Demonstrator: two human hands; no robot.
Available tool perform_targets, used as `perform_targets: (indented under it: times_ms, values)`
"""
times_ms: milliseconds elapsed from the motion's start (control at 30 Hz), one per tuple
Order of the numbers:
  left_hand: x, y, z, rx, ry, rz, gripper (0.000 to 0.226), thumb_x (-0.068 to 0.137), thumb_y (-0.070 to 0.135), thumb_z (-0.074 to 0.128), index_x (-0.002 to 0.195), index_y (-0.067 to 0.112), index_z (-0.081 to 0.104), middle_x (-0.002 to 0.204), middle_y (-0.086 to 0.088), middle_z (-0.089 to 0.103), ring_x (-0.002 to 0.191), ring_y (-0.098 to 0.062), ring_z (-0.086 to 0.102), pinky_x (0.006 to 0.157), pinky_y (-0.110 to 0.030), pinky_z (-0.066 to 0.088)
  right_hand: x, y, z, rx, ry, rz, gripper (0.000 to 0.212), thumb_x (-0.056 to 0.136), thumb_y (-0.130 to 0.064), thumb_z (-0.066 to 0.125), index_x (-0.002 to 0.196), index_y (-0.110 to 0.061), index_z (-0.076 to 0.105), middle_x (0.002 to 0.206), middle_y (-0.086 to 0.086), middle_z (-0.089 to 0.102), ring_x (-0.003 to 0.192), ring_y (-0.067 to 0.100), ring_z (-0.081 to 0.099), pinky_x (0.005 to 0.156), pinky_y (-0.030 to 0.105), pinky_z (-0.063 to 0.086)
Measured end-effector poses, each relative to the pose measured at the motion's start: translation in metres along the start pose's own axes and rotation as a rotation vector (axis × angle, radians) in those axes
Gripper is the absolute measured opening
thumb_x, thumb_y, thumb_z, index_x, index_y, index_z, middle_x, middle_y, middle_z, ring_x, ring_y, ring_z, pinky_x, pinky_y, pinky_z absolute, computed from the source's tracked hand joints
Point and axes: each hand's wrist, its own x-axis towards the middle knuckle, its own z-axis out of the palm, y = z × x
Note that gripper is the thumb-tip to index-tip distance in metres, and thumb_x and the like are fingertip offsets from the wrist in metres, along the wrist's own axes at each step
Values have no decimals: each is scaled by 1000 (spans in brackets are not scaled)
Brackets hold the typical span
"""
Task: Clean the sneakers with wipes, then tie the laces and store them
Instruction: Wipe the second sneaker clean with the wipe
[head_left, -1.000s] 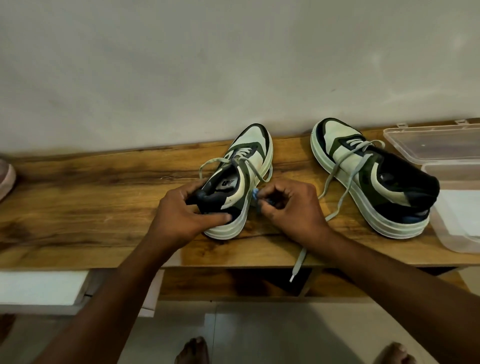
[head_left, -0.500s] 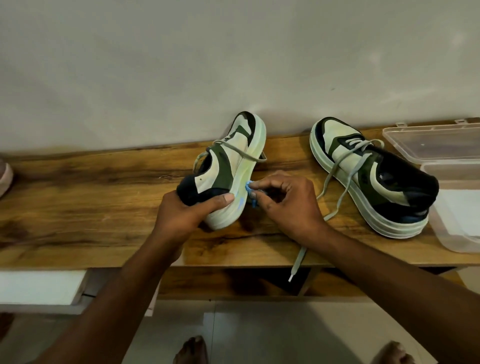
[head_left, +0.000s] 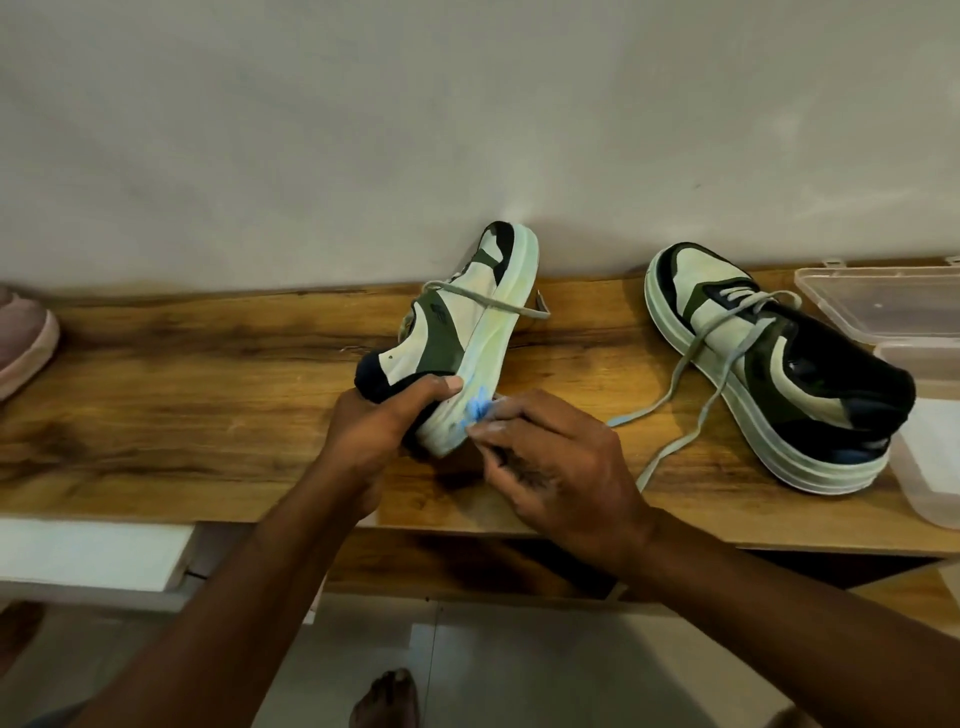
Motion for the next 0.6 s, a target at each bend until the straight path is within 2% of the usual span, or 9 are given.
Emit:
perform_targets:
  times_ms: [100,200,267,333,467,533,600]
  values:
    - [-4,-2,1,1,5,-1,39,72,23,90,108,19,77,101,-7,80,97,-30,76,86,-59,59,4,0,2,-31,-1,21,20,88,-5,76,108,-2,76,109,12,70,103,20,66,88,30,56]
    - [-7,-3,0,-1,-18,2,39,75,18,88,111,18,75,102,-6,80,98,-27,76,87,-50,62,2,-4,4,-44,-135,30,23,91,-10,74,113,-5,75,114,10,65,106,18,61,86,31,55]
    - [-8,-3,-3,6,-52,9,46,69,22,91,112,19,76,104,-5,80,98,-25,77,87,-47,62,3,-6,2,-53,-175,4,20,92,-12,73,112,-6,75,113,9,63,105,18,60,84,31,55]
    - [-8,-4,-8,9,-85,7,57,57,32,91,111,21,76,104,-4,80,98,-24,76,84,-46,62,7,-2,-1,-31,-129,23,21,90,-7,76,110,-5,76,109,9,66,100,17,62,84,28,55]
    - [-7,-2,-13,47,-141,-11,70,48,38,93,114,22,76,110,-4,79,104,-25,75,89,-58,61,21,22,-8,55,79,260,25,81,2,81,104,-8,80,103,2,73,91,6,69,76,25,61]
    - [-7,-2,-14,46,-120,-18,69,48,39,92,113,23,77,109,-3,79,103,-26,75,88,-63,59,21,21,-7,59,85,275,25,80,2,82,102,-9,81,103,0,74,90,4,69,77,21,60]
    - [-7,-2,-13,35,-90,-27,67,48,40,90,111,24,76,107,-3,79,100,-25,76,86,-63,60,16,8,-2,45,42,205,25,80,1,83,104,-8,80,105,3,73,94,7,68,82,19,58]
